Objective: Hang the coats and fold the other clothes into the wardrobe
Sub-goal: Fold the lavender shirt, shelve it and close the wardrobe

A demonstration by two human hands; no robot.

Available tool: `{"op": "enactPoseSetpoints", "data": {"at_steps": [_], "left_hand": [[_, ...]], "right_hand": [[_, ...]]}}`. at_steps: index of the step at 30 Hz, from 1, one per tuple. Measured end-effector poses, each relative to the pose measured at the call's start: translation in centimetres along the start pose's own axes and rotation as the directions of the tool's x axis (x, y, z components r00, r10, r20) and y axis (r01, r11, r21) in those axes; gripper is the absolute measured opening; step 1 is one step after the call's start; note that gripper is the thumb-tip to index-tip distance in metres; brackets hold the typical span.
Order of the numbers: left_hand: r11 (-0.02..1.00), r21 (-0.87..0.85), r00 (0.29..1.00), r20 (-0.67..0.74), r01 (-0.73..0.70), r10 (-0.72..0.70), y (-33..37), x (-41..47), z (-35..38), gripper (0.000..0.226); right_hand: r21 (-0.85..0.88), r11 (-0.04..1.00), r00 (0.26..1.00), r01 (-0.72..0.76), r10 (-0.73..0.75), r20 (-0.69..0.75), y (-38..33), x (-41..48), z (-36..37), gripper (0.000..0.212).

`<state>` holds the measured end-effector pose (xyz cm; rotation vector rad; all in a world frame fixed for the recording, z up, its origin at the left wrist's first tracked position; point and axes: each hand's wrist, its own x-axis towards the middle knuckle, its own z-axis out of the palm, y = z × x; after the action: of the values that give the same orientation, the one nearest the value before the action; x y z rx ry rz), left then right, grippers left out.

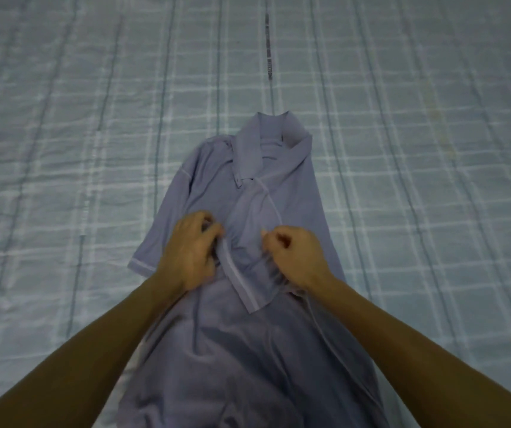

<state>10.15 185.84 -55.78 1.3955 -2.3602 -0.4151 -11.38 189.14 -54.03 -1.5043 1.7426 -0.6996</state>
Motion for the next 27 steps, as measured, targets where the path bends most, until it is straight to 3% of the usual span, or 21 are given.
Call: {"op": "enactPoseSetpoints", "data": {"at_steps": [2, 4, 6, 7, 9, 11, 15, 17, 19, 20, 21, 22, 23, 25, 27], "left_hand": [[0.956, -0.016, 0.947, -0.131, 0.294, -0.293, -0.7, 0.1, -0.6, 0.038], [0.77, -0.014, 0.757, -0.173, 0.638, -0.63, -1.5, 0.5, -0.8, 0.045], [0.57, -0.002, 0.57, -0.029, 0.821, -0.821, -2.4, 0.6, -0.6, 0.052], [0.54, -0.007, 0.54, 0.047, 0.842, -0.84, -3.0, 0.6, -0.5, 0.051], [0.571, -0.053, 0.572, 0.142, 0.819, -0.808, -3.9, 0.9, -0.3, 0.038], [0.586, -0.071, 0.59, 0.135, 0.807, -0.796, -4.5, 1.6, -1.5, 0.025], [0.554, -0.223, 0.505, -0.242, 0.802, -0.829, -3.8, 4.7, -6.0, 0.021], [0.659, -0.327, 0.594, -0.286, 0.677, -0.752, -0.7, 6.9, -7.5, 0.01], [0.746, -0.404, 0.814, -0.008, 0.529, -0.581, 3.5, 8.7, -7.9, 0.002], [0.743, -0.436, 0.862, 0.236, 0.507, -0.449, 5.6, 9.2, -7.7, 0.006], [0.706, -0.445, 0.812, 0.481, 0.551, -0.33, 7.3, 9.3, -7.2, 0.011], [0.658, -0.422, 0.711, 0.655, 0.624, -0.255, 8.6, 9.2, -6.8, 0.015], [0.612, -0.408, 0.651, 0.72, 0.677, -0.241, 9.1, 8.8, -6.1, 0.016], [0.583, -0.471, 0.733, 0.568, 0.662, -0.374, 8.2, 7.4, -4.5, 0.011], [0.673, -0.452, 0.81, 0.336, 0.586, -0.48, 6.6, 5.1, -3.2, 0.012]], "right_hand": [[-0.183, 0.973, 0.989, 0.139, -0.146, -0.026, 0.6, 0.7, 0.7, 0.023], [-0.356, 0.91, 0.977, 0.214, -0.196, 0.085, 1.7, 1.1, 1.6, 0.043], [-0.479, 0.852, 0.964, 0.211, -0.1, 0.248, 2.7, 0.9, 2.2, 0.066], [-0.521, 0.824, 0.952, 0.222, -0.066, 0.3, 3.1, 0.7, 2.5, 0.072], [-0.567, 0.786, 0.943, 0.245, -0.058, 0.327, 3.5, 0.5, 2.5, 0.079], [-0.584, 0.773, 0.934, 0.248, -0.03, 0.356, 3.2, 0.7, 2.1, 0.086], [-0.617, 0.743, 0.926, 0.26, -0.011, 0.377, 2.7, 0.8, 1.9, 0.095], [-0.611, 0.754, 0.933, 0.241, -0.006, 0.36, 2.5, 0.9, 2.0, 0.094], [-0.554, 0.793, 0.939, 0.252, -0.062, 0.338, 2.4, 0.8, 1.8, 0.085], [-0.479, 0.842, 0.947, 0.247, -0.106, 0.303, 2.3, 0.8, 1.6, 0.073], [-0.396, 0.886, 0.962, 0.242, -0.167, 0.215, 2.6, 0.6, 0.9, 0.058], [-0.319, 0.925, 0.978, 0.207, -0.192, 0.078, 3.2, 0.1, 0.2, 0.044], [-0.277, 0.947, 0.984, 0.16, -0.176, -0.035, 3.9, -0.6, -0.6, 0.031], [-0.271, 0.96, 0.985, 0.07, -0.109, -0.131, 5.3, -2.4, -2.3, 0.014], [-0.302, 0.952, 0.979, 0.054, -0.11, -0.173, 7.1, -4.4, -3.3, 0.022]]}}
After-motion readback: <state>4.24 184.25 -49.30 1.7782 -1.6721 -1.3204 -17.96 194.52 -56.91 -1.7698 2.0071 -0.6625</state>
